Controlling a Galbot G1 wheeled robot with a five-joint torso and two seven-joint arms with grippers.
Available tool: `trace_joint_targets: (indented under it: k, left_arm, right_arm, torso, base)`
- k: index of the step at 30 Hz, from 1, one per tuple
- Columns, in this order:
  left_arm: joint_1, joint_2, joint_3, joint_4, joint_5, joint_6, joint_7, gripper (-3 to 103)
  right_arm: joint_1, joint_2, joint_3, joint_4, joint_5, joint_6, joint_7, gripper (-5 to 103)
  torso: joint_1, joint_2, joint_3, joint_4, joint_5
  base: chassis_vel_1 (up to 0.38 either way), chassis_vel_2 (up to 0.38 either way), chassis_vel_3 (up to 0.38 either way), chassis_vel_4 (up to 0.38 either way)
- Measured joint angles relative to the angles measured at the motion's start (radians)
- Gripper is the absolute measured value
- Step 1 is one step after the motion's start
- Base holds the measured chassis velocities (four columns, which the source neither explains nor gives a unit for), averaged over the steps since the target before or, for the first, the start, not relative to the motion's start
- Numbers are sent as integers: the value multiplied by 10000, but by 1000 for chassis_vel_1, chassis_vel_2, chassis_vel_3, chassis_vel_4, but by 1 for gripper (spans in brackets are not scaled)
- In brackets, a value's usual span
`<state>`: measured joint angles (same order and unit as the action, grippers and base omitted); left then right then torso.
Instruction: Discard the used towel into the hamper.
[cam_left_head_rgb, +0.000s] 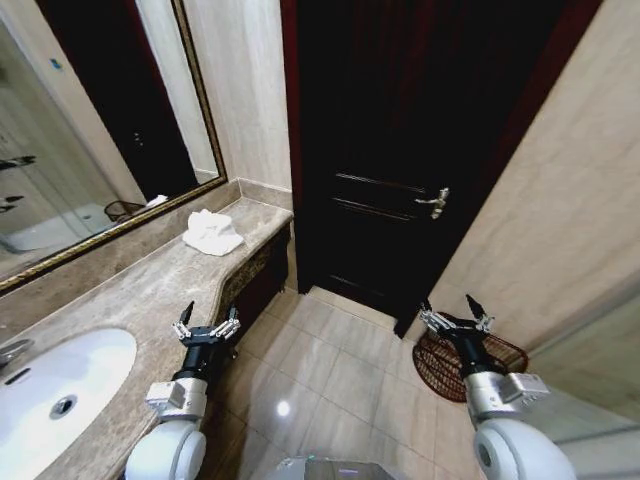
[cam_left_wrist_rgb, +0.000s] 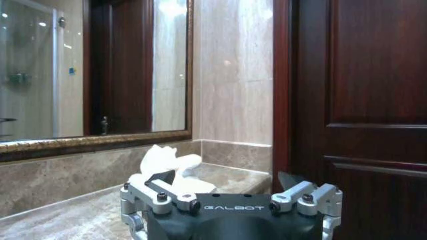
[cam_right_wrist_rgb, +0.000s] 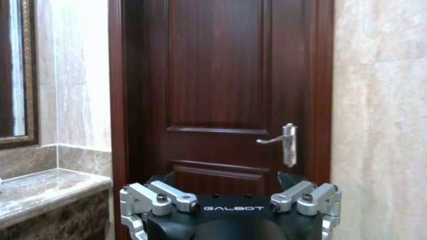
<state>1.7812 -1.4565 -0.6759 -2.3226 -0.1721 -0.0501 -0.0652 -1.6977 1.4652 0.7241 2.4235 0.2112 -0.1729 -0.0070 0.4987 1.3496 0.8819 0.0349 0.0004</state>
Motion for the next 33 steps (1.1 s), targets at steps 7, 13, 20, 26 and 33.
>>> trace_joint_targets:
  k: [7,13,20,26,33]
  left_arm:
    - [-40,0,-3,8,-8,15,1,100]
    - [-94,4,5,67,-14,35,3,100]
    - [-126,3,-2,114,-28,40,2,100]
    - [-130,-15,-4,124,-47,50,2,100]
    - [-135,-17,-6,159,-56,52,-1,100]
  right_arm:
    - [117,-29,-33,-21,0,-50,-3,100]
    - [171,-62,-34,-56,2,-69,-2,100]
    - [239,-73,-64,-80,3,-96,-3,100]
    - [292,-99,-76,-82,3,-137,-1,100]
    - [300,-109,-71,-87,4,-152,4,100]
  torso:
    - [0,1,0,0,-5]
    - [0,1,0,0,-4]
    - [0,1,0,1,-3]
    - [0,1,0,-1,-4]
    - [0,2,0,0,-5]
  base:
    - [-53,138,128,-63]
    - [-54,135,138,-46]
    - [-67,145,141,-60]
    - [-56,133,143,-65]
    - [-58,140,136,-52]
